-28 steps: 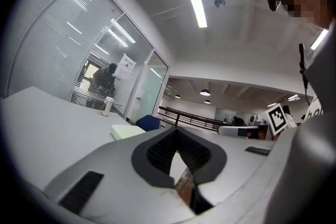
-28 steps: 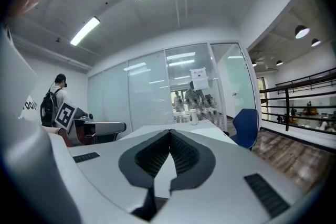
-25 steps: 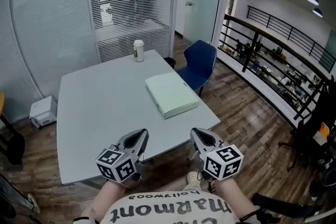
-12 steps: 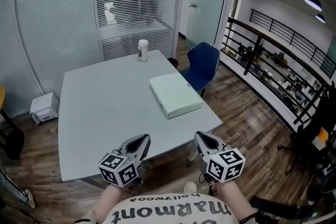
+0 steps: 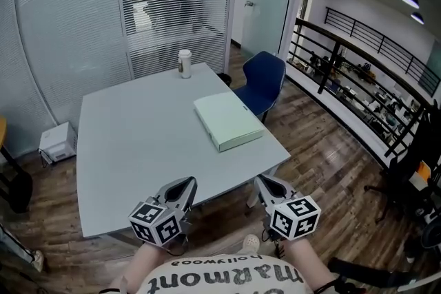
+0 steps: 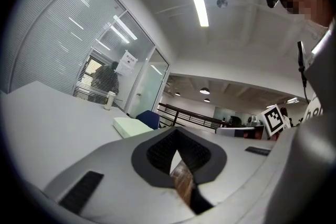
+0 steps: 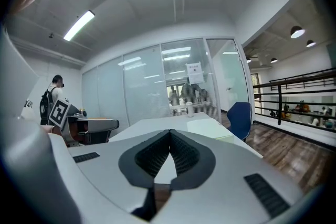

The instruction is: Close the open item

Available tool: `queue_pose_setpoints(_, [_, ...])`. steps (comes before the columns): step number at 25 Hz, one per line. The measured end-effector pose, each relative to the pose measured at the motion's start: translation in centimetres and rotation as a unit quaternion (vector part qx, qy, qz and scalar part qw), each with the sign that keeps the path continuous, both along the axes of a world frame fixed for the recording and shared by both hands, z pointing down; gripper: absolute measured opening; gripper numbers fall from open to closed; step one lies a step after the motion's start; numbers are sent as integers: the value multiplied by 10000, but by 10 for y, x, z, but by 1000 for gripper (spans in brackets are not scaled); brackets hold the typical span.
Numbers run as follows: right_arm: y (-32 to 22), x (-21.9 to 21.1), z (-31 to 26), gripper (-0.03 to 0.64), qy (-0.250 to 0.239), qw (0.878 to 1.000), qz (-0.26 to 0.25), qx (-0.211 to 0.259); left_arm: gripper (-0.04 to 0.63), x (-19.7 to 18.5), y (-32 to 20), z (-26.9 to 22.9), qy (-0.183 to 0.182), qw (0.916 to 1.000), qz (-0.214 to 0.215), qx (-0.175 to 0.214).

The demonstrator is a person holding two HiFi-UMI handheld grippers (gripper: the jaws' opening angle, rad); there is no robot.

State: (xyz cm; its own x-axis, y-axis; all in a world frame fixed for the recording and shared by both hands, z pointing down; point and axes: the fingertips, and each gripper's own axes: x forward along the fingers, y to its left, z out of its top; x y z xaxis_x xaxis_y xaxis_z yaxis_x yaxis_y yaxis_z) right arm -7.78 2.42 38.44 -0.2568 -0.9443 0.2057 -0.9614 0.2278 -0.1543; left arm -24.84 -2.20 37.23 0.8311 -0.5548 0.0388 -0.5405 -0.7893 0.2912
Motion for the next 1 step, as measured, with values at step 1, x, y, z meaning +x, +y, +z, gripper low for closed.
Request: queue_pose_setpoints(1, [2, 1, 1, 2, -16, 10000, 22, -13, 21, 0, 1, 0, -9, 10000, 5, -9])
